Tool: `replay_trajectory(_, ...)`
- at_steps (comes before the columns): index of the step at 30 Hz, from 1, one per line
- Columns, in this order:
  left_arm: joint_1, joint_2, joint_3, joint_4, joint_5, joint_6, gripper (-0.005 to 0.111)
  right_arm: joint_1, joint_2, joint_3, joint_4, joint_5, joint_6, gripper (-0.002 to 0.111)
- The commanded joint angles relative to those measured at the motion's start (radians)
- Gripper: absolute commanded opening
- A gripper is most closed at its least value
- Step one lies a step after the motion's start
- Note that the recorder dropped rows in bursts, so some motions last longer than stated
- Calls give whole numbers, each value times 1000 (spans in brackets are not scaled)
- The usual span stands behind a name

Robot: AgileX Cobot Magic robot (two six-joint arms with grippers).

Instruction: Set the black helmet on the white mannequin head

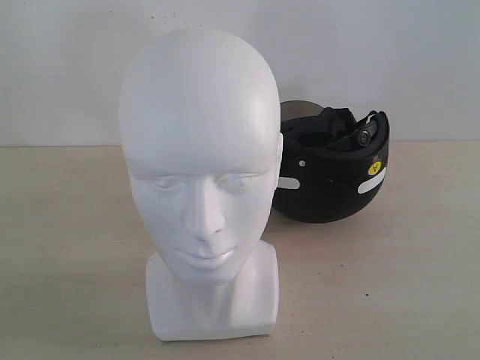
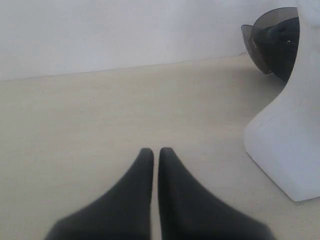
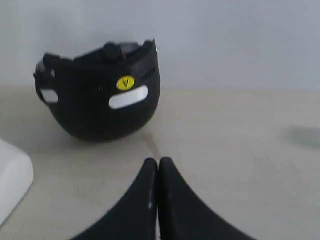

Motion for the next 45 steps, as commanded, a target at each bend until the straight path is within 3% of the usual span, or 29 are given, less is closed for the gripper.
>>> replay_trajectory(1,3,-3,0,0,-7,4,4,-4,-4,-1,-3,-194,-13,0)
replay_trajectory(8,3,-3,0,0,-7,4,4,-4,-4,-1,1,-580,-8,0)
replay_trajectory(10,3,-3,0,0,-7,4,4,-4,-4,-1,9,-738,60,0)
replay_trajectory(12,3,-3,0,0,-7,4,4,-4,-4,-1,56,-774,134,0)
replay_trajectory(14,3,-3,0,0,-7,4,4,-4,-4,-11,100,-651,182,0)
replay_trajectory(15,3,-3,0,0,-7,4,4,-4,-4,-71,104,-410,184,0)
replay_trajectory(18,3,-3,0,0,-7,4,4,-4,23,-183,103,-81,170,0)
replay_trajectory(22,3,-3,0,0,-7,4,4,-2,178,-320,152,100,177,0)
replay_trajectory(26,3,-3,0,0,-7,4,4,-2,266,-328,152,110,173,0)
replay_trajectory(45,3,-3,0,0,-7,4,4,-2,266,-326,152,122,141,0)
